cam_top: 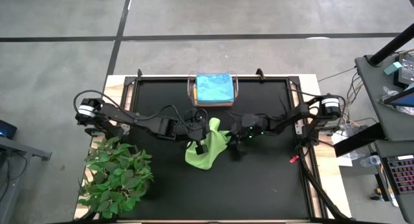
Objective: Fold microfiber towels
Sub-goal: Fold the green microfiber cloth
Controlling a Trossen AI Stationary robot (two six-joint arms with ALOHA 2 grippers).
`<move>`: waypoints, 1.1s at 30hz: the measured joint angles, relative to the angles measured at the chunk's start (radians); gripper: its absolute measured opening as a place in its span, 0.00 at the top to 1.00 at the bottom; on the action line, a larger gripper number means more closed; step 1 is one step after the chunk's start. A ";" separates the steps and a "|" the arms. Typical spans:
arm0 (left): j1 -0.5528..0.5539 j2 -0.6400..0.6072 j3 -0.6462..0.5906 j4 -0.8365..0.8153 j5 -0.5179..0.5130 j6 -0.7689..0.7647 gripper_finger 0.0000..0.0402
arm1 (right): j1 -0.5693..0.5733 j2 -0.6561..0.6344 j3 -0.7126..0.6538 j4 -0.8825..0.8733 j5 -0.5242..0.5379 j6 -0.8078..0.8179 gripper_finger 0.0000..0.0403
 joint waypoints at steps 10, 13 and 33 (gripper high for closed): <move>0.000 0.017 0.000 0.013 -0.003 -0.006 1.00 | 0.006 0.025 0.010 -0.059 0.109 -0.028 0.58; 0.000 0.016 0.000 0.017 -0.003 -0.054 1.00 | 0.007 0.031 0.011 -0.055 0.115 -0.049 0.71; 0.016 -0.037 -0.047 -0.021 -0.002 0.026 0.67 | 0.017 -0.491 0.093 -0.451 0.125 -0.209 0.98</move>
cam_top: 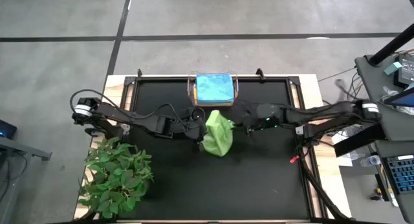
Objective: Fold microfiber towels
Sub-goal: Fold the green microfiber cloth
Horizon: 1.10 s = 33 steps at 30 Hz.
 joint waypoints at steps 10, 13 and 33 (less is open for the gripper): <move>0.000 -0.018 0.000 -0.026 0.003 0.056 0.54 | 0.000 -0.256 0.287 -0.420 0.009 -0.086 0.98; 0.000 -0.018 0.000 -0.033 0.003 0.056 0.54 | 0.000 -0.234 0.414 -0.605 0.162 -0.042 0.98; -0.009 0.019 -0.142 0.480 0.149 0.177 0.54 | 0.007 0.004 0.549 -0.966 -0.631 -0.297 0.98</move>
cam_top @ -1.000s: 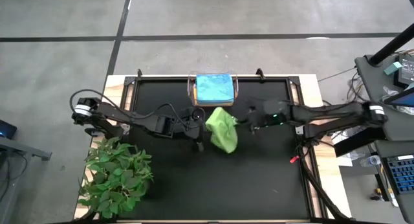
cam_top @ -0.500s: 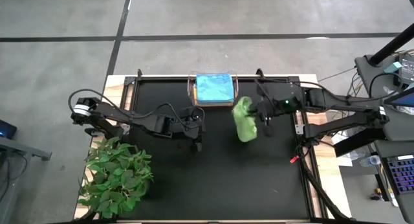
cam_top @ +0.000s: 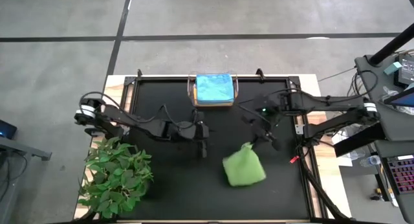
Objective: Fold microfiber towels
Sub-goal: Fold the green microfiber cloth
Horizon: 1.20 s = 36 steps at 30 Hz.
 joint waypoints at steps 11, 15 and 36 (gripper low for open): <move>0.041 0.212 -0.090 0.646 0.168 0.097 0.55 | 0.000 0.074 -0.041 0.002 0.238 0.127 0.98; 0.092 0.316 -0.057 0.765 0.178 0.113 0.55 | 0.000 0.069 -0.041 0.003 0.237 0.136 0.98; 0.122 0.420 -0.013 0.665 0.754 -0.047 0.57 | -0.001 0.060 -0.036 0.050 0.278 0.128 0.98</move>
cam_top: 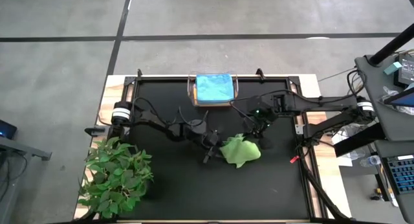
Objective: Fold microfiber towels
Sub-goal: Fold the green microfiber cloth
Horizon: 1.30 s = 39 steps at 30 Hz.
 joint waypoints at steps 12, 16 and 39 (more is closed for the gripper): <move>-0.011 -0.102 -0.002 -0.149 0.058 0.000 0.96 | 0.000 -0.106 0.137 -0.166 0.181 0.046 0.98; -0.012 -0.230 -0.001 -0.293 0.015 0.000 0.99 | 0.000 -0.128 0.155 -0.203 0.247 0.074 0.98; -0.021 -0.714 -0.003 -0.722 -0.393 -0.286 1.00 | 0.002 -0.140 0.345 -0.176 0.226 0.141 0.98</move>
